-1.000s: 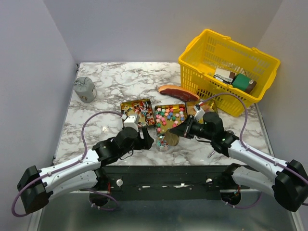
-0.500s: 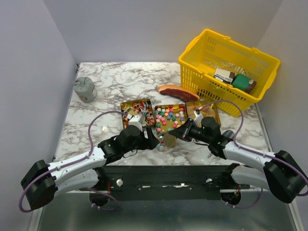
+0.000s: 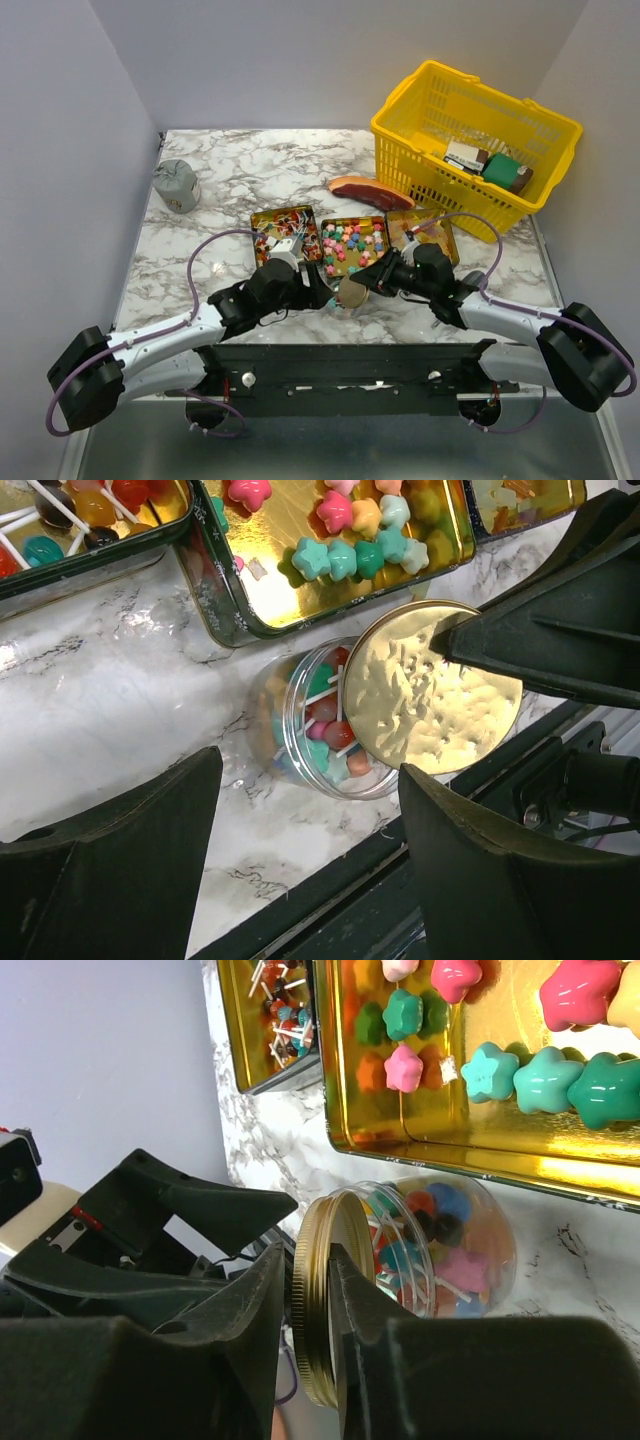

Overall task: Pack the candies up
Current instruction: Close the bottle lid on the packing bottle.

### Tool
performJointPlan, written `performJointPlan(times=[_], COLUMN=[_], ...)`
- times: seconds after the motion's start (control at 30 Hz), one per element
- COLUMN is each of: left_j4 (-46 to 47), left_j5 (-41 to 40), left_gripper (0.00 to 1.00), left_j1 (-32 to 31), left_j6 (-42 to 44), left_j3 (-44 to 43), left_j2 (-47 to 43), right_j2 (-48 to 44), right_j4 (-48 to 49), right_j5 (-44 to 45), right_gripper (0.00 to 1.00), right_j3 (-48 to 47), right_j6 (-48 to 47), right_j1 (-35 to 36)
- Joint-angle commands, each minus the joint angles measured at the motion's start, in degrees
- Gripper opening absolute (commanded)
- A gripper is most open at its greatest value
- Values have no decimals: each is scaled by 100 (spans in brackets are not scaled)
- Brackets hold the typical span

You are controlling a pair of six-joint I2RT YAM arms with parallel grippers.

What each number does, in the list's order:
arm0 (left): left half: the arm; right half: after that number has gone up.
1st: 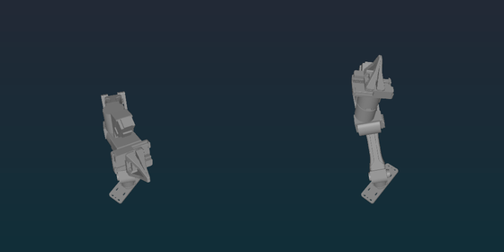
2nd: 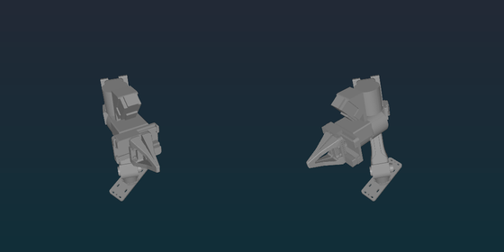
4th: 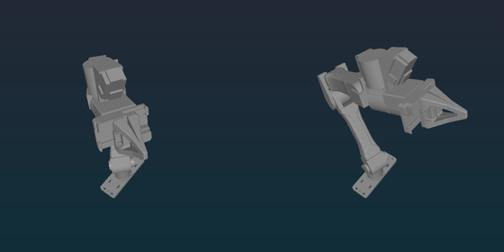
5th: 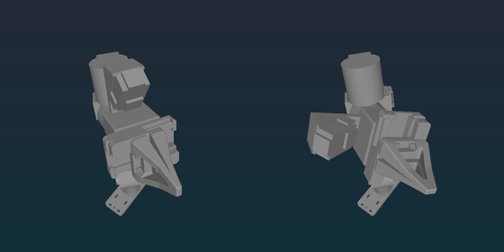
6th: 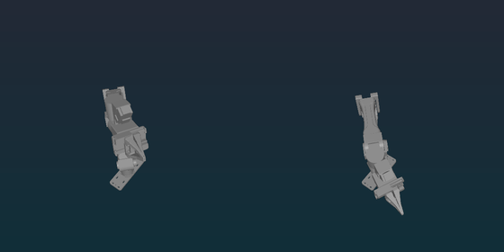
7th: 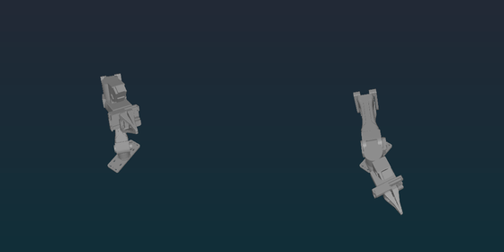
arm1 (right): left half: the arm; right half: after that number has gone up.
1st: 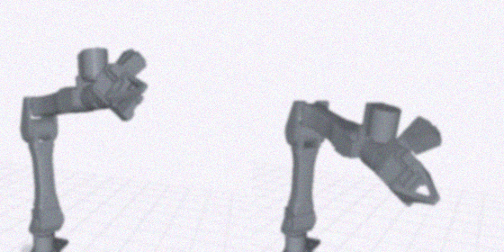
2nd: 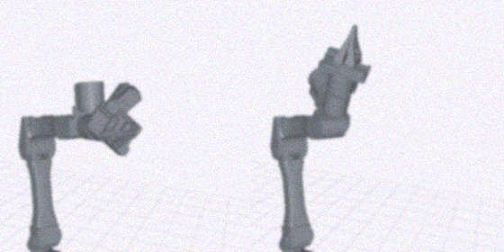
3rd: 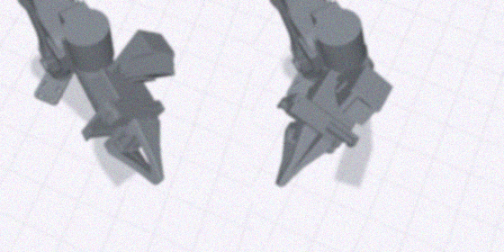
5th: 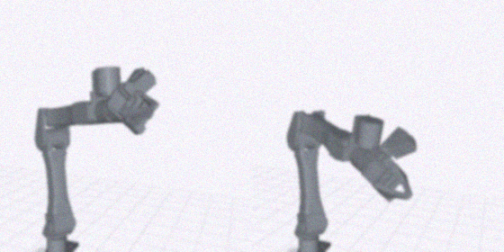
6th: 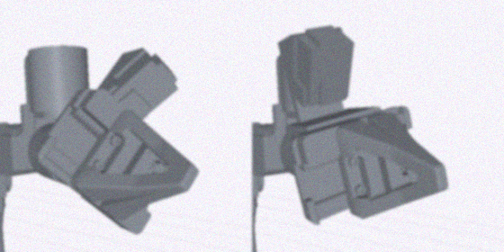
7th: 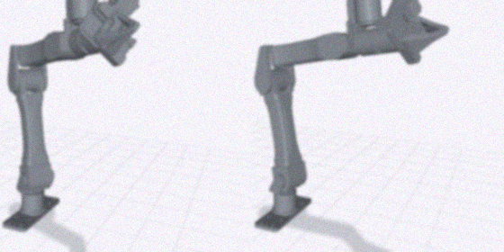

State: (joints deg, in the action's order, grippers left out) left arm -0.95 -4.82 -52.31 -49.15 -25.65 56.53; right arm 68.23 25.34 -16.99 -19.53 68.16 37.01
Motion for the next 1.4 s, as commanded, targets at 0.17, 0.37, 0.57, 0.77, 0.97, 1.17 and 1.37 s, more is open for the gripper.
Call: performJointPlan(times=[0.17, 0.37, 0.57, 0.77, 0.97, 1.17, 1.37], left_j4=[306, 403, 622, 807, 877, 991, 1176], left_j5=[113, 148, 210, 253, 271, 438, 666], left_gripper=[82, 81, 81, 81, 81, 81, 81], left_j1=[64, 99, 99, 107, 116, 116, 108], left_j6=[28, 54, 98, 98, 116, 107, 98], left_j3=[69, 78, 113, 174, 148, 130, 148], left_j2=[209, 349, 481, 473, 578, 745, 859], right_j2=[-222, -249, 217, 77, 138, 244, 288], right_j4=[-811, -1690, -2121, -2314, -2429, -2438, -2271], right_j5=[187, 145, -67, 134, 144, 187, 223], right_gripper=[41, 45, 35, 35, 38, 43, 47], right_j3=[-367, -779, -886, -851, -894, -851, -754], right_j6=[-259, -768, -945, -1103, -1244, -1279, -1244], right_j1=[8, 8, 8, 8, 8, 8, -1])
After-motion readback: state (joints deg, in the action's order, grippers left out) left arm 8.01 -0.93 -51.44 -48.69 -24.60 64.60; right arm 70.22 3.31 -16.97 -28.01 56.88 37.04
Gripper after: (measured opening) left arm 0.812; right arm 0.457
